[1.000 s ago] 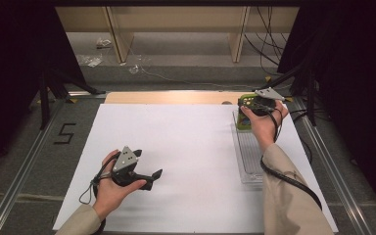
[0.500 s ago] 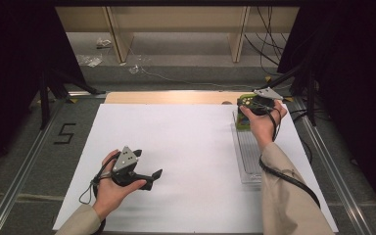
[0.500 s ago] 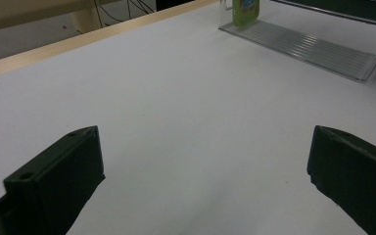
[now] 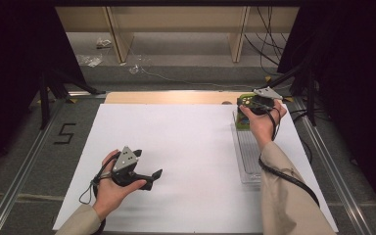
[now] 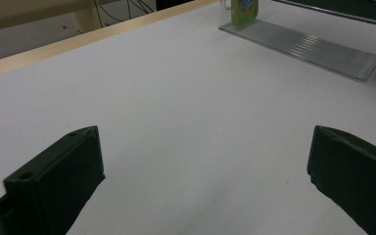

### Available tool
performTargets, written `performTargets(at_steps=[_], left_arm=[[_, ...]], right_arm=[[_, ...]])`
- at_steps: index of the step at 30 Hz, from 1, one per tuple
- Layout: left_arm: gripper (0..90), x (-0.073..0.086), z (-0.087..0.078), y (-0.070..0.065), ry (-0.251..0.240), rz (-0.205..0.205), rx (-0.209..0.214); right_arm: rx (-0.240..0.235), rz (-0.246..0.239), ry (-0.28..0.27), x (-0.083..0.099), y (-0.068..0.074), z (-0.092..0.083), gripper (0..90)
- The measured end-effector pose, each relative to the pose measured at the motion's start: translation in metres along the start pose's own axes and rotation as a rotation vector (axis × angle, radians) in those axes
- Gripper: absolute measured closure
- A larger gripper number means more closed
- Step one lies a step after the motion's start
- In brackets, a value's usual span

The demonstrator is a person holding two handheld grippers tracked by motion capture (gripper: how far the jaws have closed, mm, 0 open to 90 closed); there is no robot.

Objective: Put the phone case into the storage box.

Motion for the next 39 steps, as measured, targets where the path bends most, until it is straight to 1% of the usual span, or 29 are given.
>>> performTargets(at_steps=[9,18,29,39], left_arm=[[0.0,-0.0003,-0.0002,0.0001,-0.001,0.002,0.001],[0.0,-0.0003,0.0000,0.0000,-0.001,0.002,0.000],[0.0,-0.0004,0.0001,-0.0001,-0.001,0.003,0.000],[0.0,-0.0006,0.0001,0.0000,-0.003,0.002,0.001]], right_arm=[[0.002,-0.002,-0.003,0.0001,0.0010,0.0017,16.4],[0.012,0.004,-0.017,0.0005,0.0002,0.0024,16.1],[0.016,0.011,-0.020,0.0003,-0.0004,0.0040,15.6],[0.021,0.003,-0.026,0.0008,0.0001,0.0056,15.0]])
Point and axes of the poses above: each handheld gripper's, and its own axes: z roughly forward along the jaws, x roughly out of its underside, y roughly to its left, the point moved 8 cm from there along z, roughly forward along the jaws, and after that the axes turned 10 degrees about z, right-handed, at the moved point
